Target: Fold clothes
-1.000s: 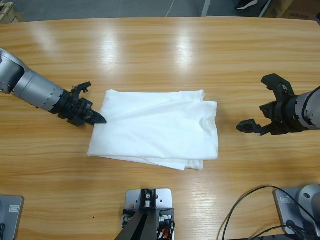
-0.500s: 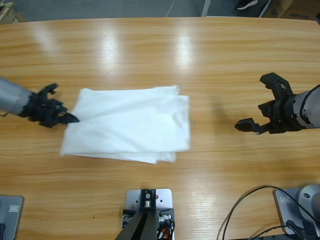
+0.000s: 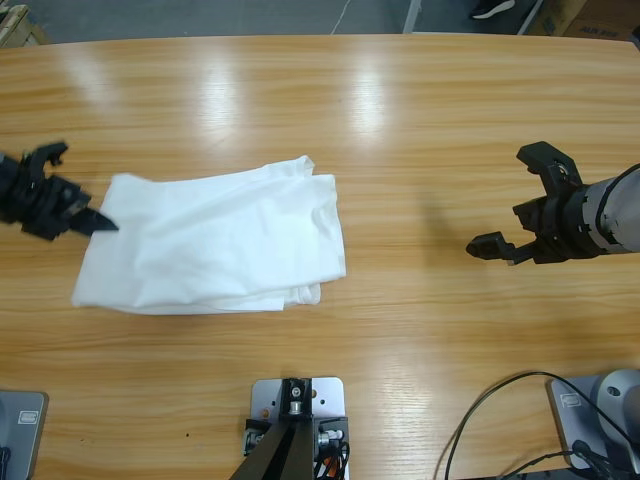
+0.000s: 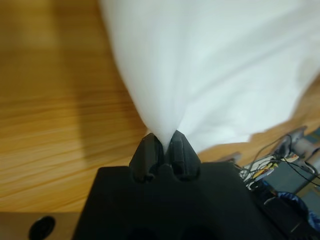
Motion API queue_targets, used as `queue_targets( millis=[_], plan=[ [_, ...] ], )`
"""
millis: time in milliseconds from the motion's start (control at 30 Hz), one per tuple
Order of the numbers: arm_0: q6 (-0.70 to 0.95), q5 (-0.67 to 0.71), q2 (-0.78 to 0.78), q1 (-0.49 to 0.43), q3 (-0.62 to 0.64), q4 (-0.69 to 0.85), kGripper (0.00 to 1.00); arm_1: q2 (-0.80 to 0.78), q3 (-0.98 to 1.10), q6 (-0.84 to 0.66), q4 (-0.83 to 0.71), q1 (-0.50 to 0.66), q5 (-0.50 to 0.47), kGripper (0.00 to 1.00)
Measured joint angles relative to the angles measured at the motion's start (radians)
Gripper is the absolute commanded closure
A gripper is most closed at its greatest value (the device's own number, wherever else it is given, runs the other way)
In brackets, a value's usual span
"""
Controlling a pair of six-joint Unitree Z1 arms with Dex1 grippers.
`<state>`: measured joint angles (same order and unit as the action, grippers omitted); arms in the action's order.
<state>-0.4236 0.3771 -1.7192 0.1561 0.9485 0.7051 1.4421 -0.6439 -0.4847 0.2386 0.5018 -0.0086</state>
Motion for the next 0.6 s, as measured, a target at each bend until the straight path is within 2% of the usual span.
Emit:
queue_targets(
  millis=[300,600],
  plan=[
    [-0.118,-0.003,-0.027,0.259,0.278,0.091,1.0,0.009,0.0,0.0,-0.012,0.0,0.0,0.018],
    [-0.161,-0.004,-0.208,0.467,0.654,0.234,1.0,0.051,0.0,0.0,-0.042,0.0,0.0,0.018]
  ],
)
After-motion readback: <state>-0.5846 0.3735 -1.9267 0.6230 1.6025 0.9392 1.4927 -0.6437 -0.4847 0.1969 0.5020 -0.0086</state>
